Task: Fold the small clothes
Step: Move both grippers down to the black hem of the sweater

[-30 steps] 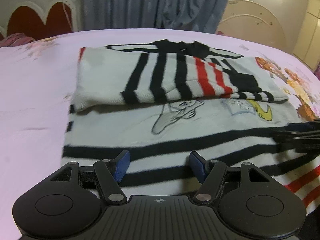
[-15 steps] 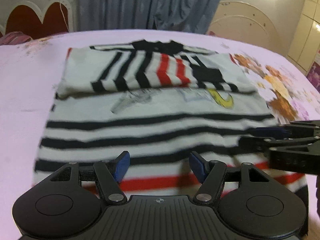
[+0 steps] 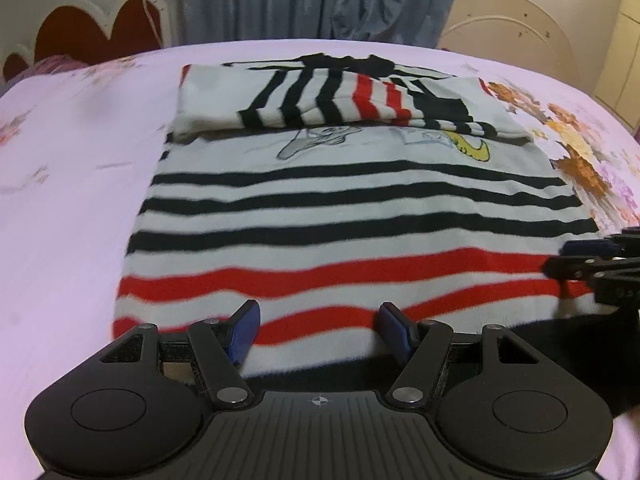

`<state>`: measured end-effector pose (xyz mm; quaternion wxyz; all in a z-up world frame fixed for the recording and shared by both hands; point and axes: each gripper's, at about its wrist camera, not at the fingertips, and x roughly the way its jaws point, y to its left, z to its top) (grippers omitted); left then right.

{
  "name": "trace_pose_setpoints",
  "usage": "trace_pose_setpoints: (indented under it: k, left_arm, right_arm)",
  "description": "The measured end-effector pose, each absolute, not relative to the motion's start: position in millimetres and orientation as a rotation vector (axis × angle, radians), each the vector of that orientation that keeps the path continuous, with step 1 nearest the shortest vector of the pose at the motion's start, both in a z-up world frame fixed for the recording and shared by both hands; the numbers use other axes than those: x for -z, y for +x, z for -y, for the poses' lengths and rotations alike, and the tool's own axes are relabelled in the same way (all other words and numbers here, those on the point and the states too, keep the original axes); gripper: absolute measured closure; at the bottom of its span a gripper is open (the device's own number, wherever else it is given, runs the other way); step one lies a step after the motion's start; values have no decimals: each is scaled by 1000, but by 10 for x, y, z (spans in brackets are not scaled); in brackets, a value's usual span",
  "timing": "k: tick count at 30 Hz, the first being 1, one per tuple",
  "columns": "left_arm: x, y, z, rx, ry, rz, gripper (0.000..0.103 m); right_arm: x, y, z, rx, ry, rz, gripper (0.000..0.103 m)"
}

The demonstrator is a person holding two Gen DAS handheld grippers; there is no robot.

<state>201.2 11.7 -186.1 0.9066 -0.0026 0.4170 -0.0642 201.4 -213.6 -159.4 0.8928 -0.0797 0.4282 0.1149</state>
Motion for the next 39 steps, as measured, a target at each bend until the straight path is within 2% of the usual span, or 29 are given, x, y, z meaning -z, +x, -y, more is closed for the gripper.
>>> trace_pose_setpoints:
  k: [6,13,17,27,30,37,39]
  left_arm:
    - [1808,1822,-90,184,-17,-848,38]
    - [1904,1573,-223,247,20,-837,38]
    - [1916,1438,-394,257,17,-834,38]
    - [1817,1183,-817,192,-112,-813,38]
    - [1843,1162,-944,168,-153,-830,38]
    - [1975,1188,-1082,205,-285,-902,38]
    - [1989,1204,-1055,227,-296,-919,39]
  right_arm:
    - [1454,1759,1911,-262,-95,-865,67]
    - [1600,1517,1577,-224,-174,-907,66]
    - [1586,1388,1694,-146,-162,-913,62]
    - [1461,1077,1931,-7,-117,-899,58]
    - [1434,1001,2031,26,-84,-895,50]
    - [1479,864,2287,89,2,-917,49]
    - [1524,842,2317,85,38,-937,51]
